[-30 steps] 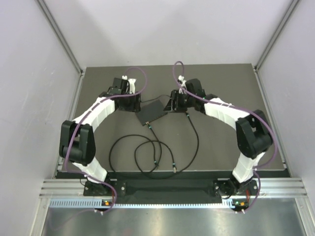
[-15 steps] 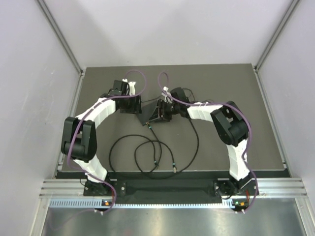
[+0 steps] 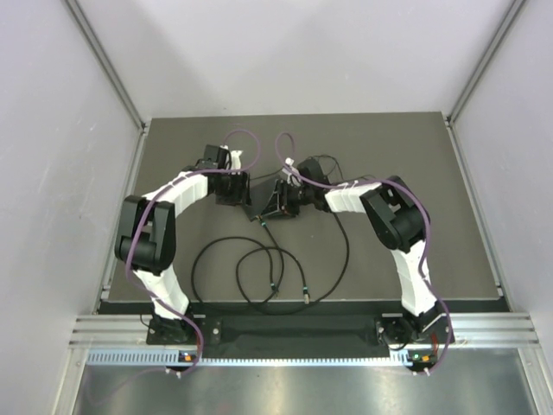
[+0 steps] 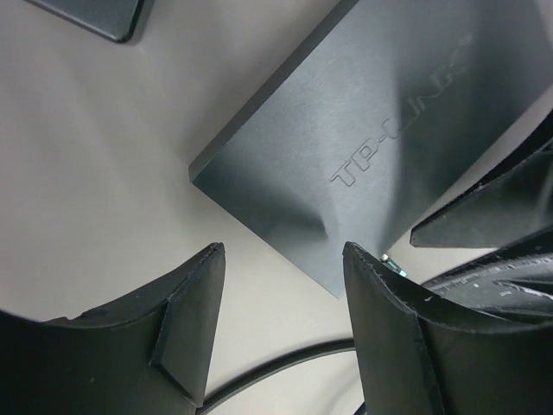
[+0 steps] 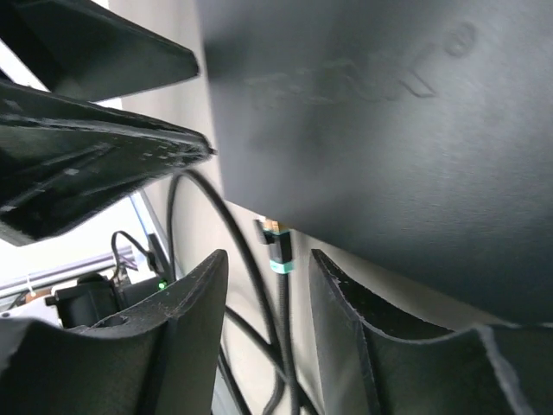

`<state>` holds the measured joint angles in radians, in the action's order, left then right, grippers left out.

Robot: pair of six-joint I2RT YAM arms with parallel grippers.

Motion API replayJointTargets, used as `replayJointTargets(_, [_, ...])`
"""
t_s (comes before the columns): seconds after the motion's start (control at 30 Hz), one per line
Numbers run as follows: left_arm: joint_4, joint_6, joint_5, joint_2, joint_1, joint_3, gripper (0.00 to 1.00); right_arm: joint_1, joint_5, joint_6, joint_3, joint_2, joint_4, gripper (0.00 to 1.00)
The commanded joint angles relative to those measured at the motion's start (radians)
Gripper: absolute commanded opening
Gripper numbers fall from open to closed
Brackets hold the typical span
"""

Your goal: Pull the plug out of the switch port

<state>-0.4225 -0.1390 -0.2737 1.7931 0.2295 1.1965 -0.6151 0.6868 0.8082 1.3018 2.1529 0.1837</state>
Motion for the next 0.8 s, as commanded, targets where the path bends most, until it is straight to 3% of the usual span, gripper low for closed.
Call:
replayJointTargets(0.0, [0.022, 0.001, -0.003, -0.004, -0.004, 0.003, 0.62, -0.015, 0.028, -0.007, -0.012, 0.019, 0.059, 0.43])
replayJointTargets(0.57, [0.028, -0.017, -0.010, 0.046, -0.004, 0.005, 0.62, -0.023, 0.083, 0.071, -0.018, 0.090, 0.174, 0.42])
replayJointTargets(0.77, [0.027, -0.016, -0.004, 0.046, -0.004, 0.000, 0.62, -0.025, 0.095, 0.204, -0.045, 0.117, 0.298, 0.40])
